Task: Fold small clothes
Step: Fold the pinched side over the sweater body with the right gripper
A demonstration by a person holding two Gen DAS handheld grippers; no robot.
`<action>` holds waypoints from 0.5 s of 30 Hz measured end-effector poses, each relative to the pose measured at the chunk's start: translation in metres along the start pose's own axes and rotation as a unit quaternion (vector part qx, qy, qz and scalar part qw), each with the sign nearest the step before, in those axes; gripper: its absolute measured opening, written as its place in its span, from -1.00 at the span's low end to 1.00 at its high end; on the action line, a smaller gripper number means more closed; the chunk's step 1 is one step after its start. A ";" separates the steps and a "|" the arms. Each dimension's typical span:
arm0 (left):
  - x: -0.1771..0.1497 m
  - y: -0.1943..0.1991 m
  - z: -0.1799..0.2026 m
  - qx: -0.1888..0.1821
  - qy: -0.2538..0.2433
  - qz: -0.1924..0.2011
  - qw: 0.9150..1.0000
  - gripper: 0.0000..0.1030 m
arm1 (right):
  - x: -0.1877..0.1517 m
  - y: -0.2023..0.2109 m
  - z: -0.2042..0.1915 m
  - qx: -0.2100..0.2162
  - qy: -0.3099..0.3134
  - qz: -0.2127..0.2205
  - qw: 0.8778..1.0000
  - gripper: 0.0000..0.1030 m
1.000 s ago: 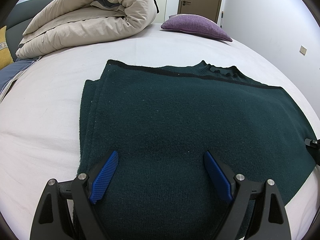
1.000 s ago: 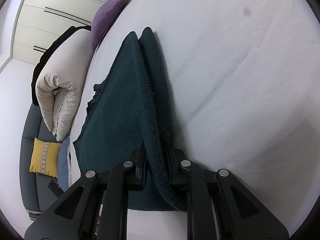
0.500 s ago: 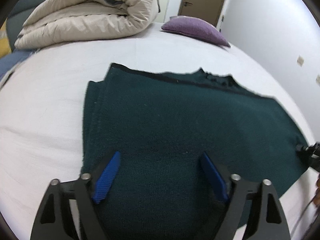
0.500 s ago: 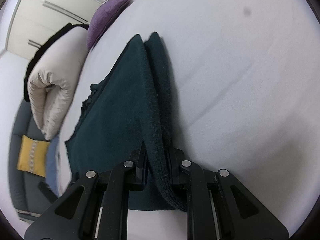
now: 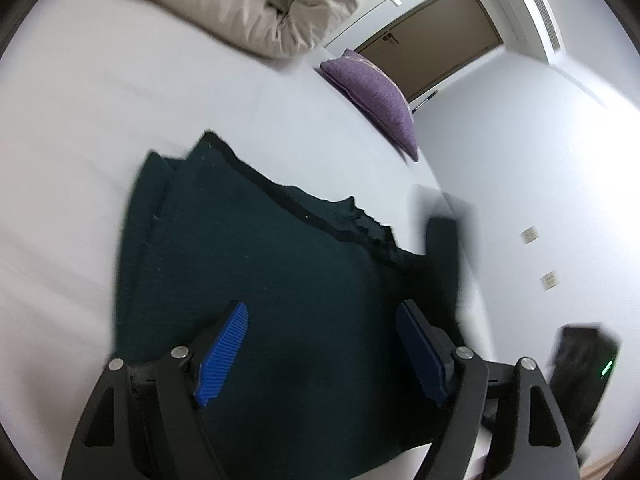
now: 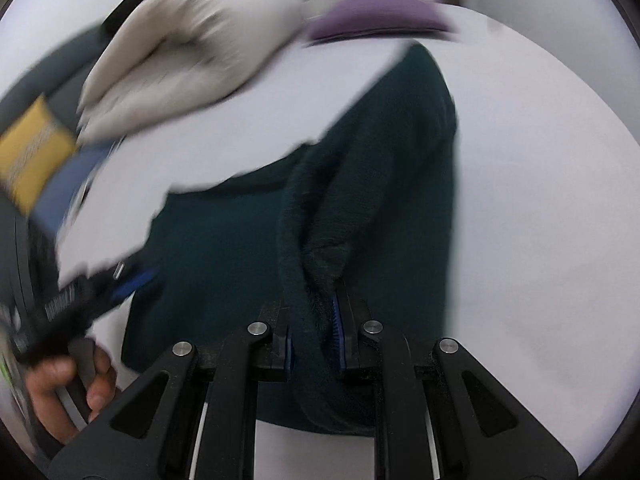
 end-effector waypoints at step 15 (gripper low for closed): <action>0.005 -0.072 0.027 0.025 -0.007 -0.098 0.995 0.74 | -0.025 -0.041 -0.059 0.088 0.046 -0.019 0.995 -0.68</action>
Point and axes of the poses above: each gripper's, at about its wrist camera, not at the fingertips, and y roughly against the way its jaws point, z to its right, x to its top, the point moved 4 cm from there along -y, roughly the way its jaws point, and after that the axes turned 3 degrees about -x, right-handed, at the moved point
